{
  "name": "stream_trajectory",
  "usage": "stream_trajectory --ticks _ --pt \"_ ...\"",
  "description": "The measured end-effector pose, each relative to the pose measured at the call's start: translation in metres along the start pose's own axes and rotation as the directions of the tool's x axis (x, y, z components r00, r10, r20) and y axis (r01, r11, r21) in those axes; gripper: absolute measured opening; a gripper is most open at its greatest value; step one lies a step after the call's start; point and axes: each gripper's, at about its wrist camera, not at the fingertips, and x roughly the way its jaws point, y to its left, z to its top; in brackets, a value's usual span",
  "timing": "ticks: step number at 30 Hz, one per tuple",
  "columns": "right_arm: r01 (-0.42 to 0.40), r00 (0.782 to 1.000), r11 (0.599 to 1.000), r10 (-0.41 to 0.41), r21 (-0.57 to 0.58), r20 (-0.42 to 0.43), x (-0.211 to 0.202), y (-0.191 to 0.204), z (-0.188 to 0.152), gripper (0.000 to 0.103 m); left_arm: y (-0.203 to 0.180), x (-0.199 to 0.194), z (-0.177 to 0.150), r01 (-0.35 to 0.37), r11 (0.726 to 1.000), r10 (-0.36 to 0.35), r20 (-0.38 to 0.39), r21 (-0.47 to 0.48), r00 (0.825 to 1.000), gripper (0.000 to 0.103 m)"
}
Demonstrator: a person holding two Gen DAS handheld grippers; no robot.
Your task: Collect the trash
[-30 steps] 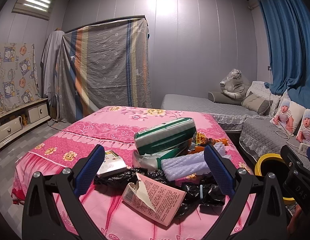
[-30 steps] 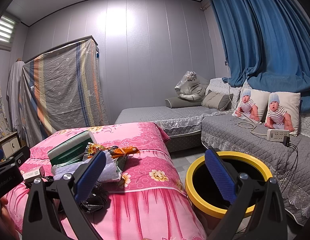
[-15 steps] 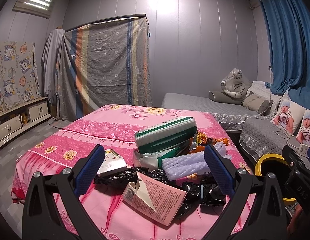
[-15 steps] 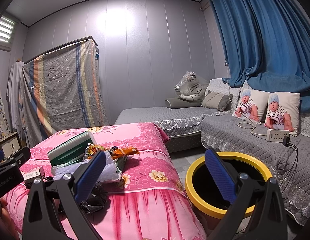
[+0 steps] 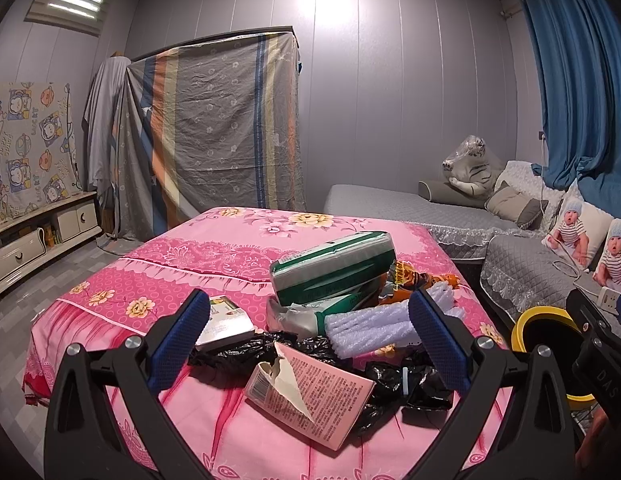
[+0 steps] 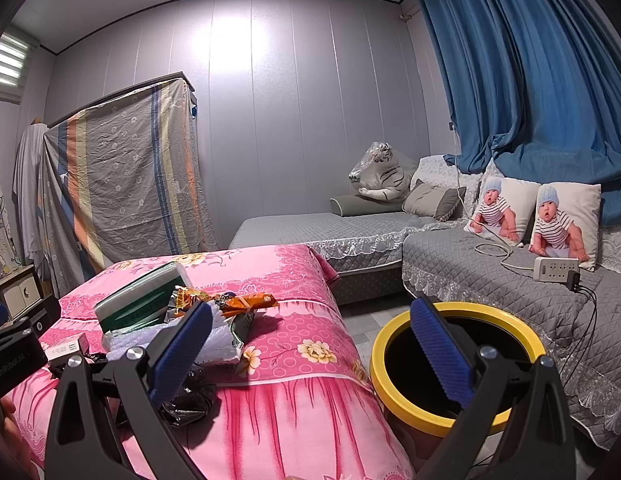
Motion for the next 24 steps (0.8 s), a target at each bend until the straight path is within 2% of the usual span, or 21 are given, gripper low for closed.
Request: stream_trajectory --ticks 24 --pt "0.005 1.000 1.000 -0.005 0.004 0.002 -0.0010 -0.0031 0.0001 0.096 0.0007 0.0016 -0.0035 0.001 1.000 -0.001 -0.007 -0.003 1.000 0.095"
